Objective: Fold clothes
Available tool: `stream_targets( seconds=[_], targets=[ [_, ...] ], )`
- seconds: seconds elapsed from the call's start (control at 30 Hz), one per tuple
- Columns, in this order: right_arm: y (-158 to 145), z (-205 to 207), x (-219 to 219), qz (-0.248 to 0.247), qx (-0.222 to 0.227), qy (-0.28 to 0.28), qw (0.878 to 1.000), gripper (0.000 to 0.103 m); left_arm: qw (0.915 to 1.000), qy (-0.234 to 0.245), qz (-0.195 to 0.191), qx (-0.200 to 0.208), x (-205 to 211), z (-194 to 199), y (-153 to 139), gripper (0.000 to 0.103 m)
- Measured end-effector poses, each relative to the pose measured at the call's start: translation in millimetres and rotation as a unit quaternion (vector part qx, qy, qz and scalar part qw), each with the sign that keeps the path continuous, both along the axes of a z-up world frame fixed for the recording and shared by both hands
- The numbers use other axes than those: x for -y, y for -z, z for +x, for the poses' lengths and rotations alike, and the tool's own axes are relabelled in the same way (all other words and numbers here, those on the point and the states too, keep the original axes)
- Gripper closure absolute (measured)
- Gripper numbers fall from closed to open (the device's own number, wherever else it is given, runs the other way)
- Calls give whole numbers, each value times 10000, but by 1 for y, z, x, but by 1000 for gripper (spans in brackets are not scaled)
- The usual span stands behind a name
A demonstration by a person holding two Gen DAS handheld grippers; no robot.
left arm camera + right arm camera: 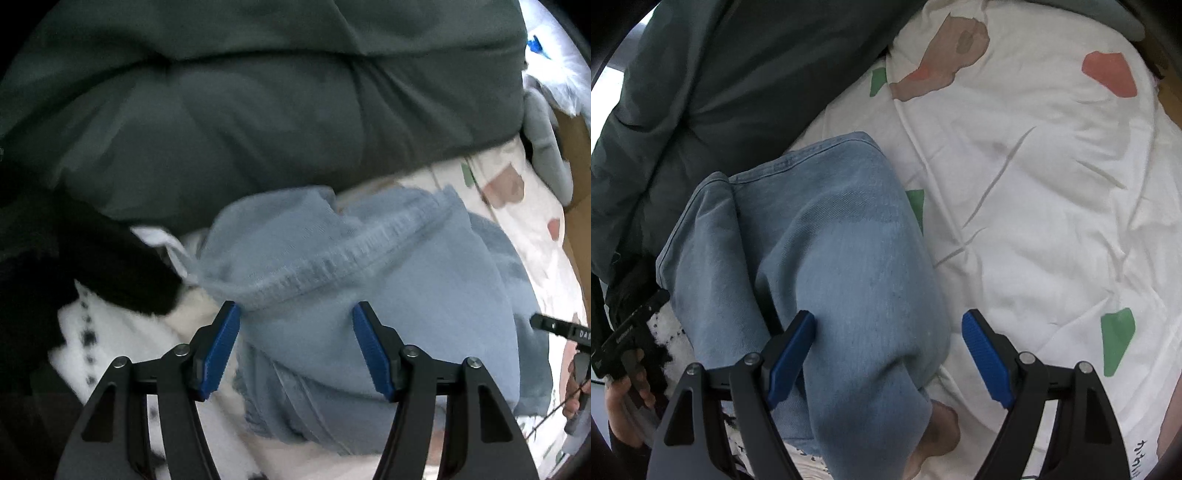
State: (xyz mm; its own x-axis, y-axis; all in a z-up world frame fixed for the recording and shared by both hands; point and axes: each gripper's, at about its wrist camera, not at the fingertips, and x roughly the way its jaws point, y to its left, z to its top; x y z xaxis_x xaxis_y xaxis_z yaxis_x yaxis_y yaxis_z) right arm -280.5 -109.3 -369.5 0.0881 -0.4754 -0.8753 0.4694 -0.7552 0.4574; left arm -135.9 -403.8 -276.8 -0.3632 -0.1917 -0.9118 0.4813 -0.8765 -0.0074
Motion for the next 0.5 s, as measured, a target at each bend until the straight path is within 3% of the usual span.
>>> stream_targets(
  seconds=[0.13, 0.27, 0.37, 0.4, 0.43, 0.5],
  targets=[
    [11, -3, 2, 16, 276, -20, 9996, 43, 9993, 264, -248, 50, 2, -12, 10, 39],
    [19, -1, 2, 59, 458, -109, 9989, 55, 9960, 660, -601, 78, -3, -24, 21, 39],
    [20, 0, 2, 27, 521, -181, 9985, 72, 9965, 679, -480, -70, 1, -25, 27, 39],
    [19, 0, 1, 8, 506, -204, 9985, 86, 9971, 652, -375, -148, 4, -24, 27, 39],
    [18, 0, 0, -13, 485, -229, 9986, 93, 9977, 613, -249, -153, 7, -22, 29, 39],
    [13, 0, -3, -12, 398, -235, 9989, 95, 9984, 539, 5, -164, 13, -20, 32, 43]
  ],
)
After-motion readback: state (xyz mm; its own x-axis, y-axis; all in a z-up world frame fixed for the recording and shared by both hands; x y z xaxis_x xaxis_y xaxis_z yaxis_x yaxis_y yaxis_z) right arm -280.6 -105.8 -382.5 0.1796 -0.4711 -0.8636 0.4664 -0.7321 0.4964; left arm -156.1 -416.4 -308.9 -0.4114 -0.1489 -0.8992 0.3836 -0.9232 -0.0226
